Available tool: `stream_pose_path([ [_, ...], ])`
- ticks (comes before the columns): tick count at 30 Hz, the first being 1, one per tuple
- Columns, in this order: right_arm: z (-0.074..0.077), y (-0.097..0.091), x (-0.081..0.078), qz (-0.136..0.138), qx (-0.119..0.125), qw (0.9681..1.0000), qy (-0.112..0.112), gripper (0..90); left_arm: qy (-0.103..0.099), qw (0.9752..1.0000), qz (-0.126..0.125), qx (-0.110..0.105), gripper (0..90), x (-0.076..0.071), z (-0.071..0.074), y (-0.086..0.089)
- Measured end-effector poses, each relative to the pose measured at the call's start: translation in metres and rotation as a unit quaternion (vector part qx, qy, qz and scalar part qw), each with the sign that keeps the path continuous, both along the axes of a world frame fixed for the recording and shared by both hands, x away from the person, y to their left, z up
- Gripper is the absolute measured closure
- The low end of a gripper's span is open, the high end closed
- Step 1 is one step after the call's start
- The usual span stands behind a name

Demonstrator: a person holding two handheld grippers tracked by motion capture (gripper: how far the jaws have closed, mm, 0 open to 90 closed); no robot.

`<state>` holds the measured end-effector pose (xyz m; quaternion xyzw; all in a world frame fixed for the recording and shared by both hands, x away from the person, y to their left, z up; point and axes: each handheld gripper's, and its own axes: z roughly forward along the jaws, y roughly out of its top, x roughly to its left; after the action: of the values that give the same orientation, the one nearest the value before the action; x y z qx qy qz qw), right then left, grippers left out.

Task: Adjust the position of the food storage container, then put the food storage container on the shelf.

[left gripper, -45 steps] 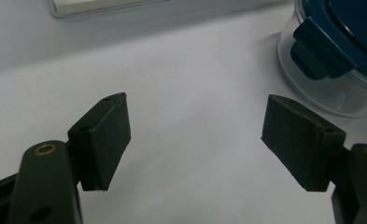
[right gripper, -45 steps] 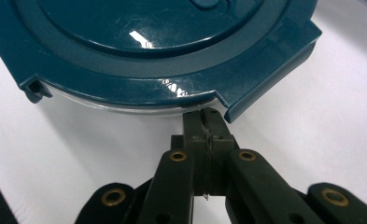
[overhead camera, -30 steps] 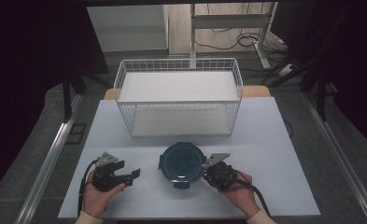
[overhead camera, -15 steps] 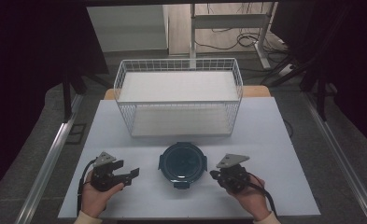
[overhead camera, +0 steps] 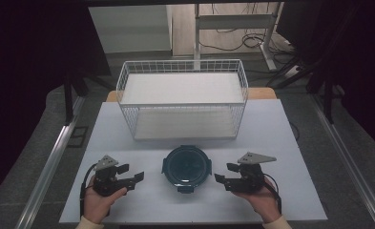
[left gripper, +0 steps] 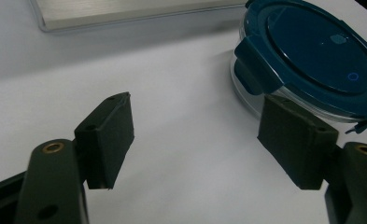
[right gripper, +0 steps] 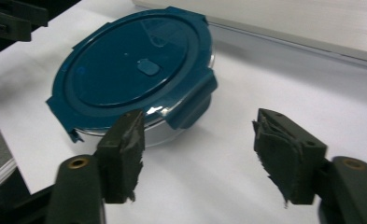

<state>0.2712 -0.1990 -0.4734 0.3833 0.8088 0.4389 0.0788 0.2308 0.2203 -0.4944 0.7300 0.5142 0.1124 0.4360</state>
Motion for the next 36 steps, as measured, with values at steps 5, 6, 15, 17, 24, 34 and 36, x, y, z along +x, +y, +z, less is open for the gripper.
stream_pose_path([
  [5, -0.002, 0.001, 0.001, -0.001, 0.007, 0.9999, 0.010, 26.3, 0.001, 1.0000, -0.002, 0.002, 25.1, 0.000, 0.000, -0.001],
  [6, -0.003, 0.001, 0.001, -0.002, 0.006, 0.9999, 0.012, 25.0, 0.001, 1.0000, -0.001, 0.001, 24.8, 0.000, 0.000, -0.001],
  [15, -0.003, 0.008, 0.001, -0.002, 0.016, 0.9996, 0.024, 21.1, 0.003, 0.9999, -0.012, -0.011, 20.6, 0.000, 0.009, -0.012],
  [17, -0.001, 0.009, 0.002, -0.004, 0.021, 0.9995, 0.022, 20.6, -0.004, 0.9997, -0.018, -0.018, 19.9, 0.000, 0.013, -0.013],
  [24, 0.005, 0.019, 0.009, -0.012, 0.042, 0.9985, 0.033, 19.9, 0.002, 0.9990, -0.033, -0.031, 19.9, 0.007, 0.020, -0.022],
  [34, 0.006, 0.036, 0.021, -0.021, 0.051, 0.9961, 0.069, 15.9, 0.042, 0.9955, -0.053, -0.066, 17.8, 0.030, 0.031, -0.042],
  [36, 0.005, 0.039, 0.024, -0.026, 0.056, 0.9949, 0.080, 15.1, 0.058, 0.9939, -0.060, -0.072, 17.3, 0.037, 0.028, -0.047],
])
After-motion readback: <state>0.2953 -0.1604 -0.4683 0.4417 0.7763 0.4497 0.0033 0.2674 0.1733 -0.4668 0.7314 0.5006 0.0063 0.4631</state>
